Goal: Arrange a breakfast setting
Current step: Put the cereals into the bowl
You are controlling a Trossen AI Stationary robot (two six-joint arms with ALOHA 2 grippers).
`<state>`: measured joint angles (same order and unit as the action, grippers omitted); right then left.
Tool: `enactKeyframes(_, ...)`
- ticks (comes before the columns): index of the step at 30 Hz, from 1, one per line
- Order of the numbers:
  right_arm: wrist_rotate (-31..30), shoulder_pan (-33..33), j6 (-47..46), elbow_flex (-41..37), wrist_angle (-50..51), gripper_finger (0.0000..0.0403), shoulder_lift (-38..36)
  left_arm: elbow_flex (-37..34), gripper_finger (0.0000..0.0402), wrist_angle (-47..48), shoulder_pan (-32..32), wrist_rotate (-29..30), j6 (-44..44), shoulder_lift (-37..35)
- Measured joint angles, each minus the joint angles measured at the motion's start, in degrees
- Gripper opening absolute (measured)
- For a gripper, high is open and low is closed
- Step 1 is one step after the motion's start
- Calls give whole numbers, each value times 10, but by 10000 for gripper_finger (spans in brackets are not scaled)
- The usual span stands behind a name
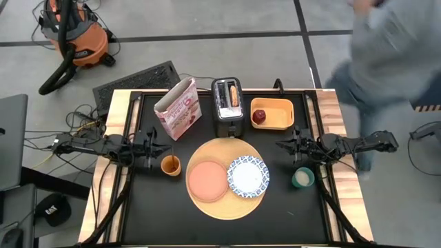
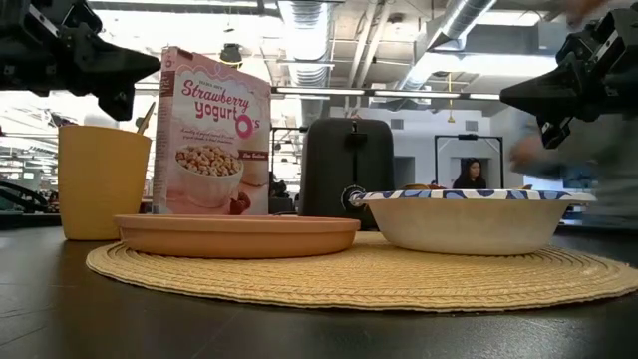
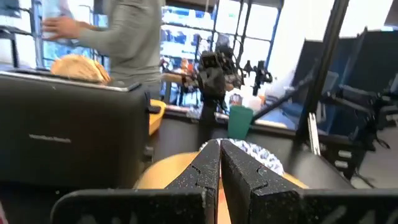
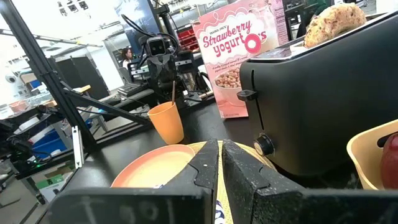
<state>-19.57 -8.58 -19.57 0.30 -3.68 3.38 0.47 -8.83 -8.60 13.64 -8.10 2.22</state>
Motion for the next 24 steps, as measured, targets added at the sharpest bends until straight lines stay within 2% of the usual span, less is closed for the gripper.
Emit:
enactKeyframes(6,0,0,1,0,0,51,0,1,4,2,0,9,-9,0)
enactKeyframes(10,0,1,14,0,0,51,0,16,31,10,0,21,-16,0)
enactKeyframes(14,0,1,15,0,0,51,0,36,86,19,0,0,-21,0)
enactKeyframes(20,0,1,16,0,0,51,0,64,189,24,0,-56,-22,0)
enactKeyframes(24,0,1,16,0,0,51,0,102,243,26,0,-70,-2,0)
